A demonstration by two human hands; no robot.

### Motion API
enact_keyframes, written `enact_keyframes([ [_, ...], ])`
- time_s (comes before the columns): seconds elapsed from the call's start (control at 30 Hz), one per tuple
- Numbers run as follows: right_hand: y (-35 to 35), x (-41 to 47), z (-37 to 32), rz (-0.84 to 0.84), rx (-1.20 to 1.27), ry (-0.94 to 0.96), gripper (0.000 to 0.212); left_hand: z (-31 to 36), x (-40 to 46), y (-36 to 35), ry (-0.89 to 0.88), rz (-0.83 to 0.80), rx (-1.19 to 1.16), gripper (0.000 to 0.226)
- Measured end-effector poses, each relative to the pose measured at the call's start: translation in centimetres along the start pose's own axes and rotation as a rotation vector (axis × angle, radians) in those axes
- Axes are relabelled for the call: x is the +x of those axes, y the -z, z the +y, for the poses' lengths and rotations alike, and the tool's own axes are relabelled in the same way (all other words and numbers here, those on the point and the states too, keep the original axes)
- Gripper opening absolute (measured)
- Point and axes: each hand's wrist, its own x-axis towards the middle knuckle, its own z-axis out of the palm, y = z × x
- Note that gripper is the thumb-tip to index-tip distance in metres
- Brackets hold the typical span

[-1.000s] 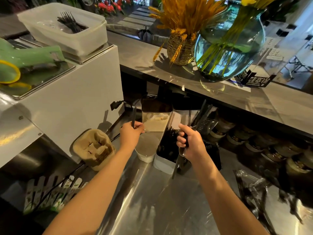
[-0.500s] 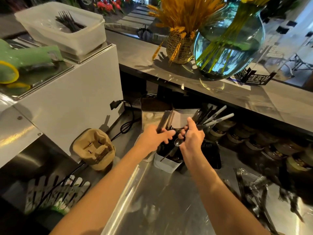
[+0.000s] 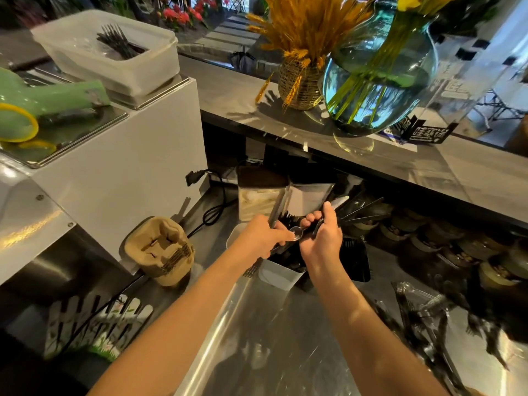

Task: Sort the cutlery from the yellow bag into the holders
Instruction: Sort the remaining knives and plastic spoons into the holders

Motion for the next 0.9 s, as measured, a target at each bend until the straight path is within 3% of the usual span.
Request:
enact_keyframes([
  [0.17,0.1,0.5,-1.4,0.141,0.133,-0.093,0.011,-0.9,1.3,3.1,0.048,0.039,-0.172,0.015],
  [0.3,0.9,1.5,-2.3,0.184,0.137,-0.095,0.013,-2.5,2.5,5.8,0.055,0.193,-0.24,0.018],
  [0.37,1.2,1.7,-2.3,0.179,0.089,-0.074,0.018,-3.4,3.1,6.7,-0.005,0.337,-0.135,0.013],
  [0.47,1.1,1.5,-2.0,0.152,0.006,-0.073,0.017,-4.5,3.9,7.5,-0.12,0.523,0.225,0.003],
  [0.57,0.6,1.2,-1.5,0.136,-0.027,-0.074,0.022,-5.8,4.9,7.2,-0.175,0.558,0.556,0.009],
  [0.63,0.1,1.0,-1.2,0.114,-0.041,-0.066,0.026,-6.4,5.4,6.6,-0.168,0.511,0.629,0.013],
  [0.83,-0.1,0.8,-1.1,-0.036,-0.112,-0.067,0.025,-5.3,5.7,4.9,-0.132,0.441,0.296,0.024],
  [0.9,-0.2,0.5,-1.6,-0.118,-0.188,-0.08,0.024,-3.8,5.3,3.9,-0.041,0.335,0.009,0.033],
])
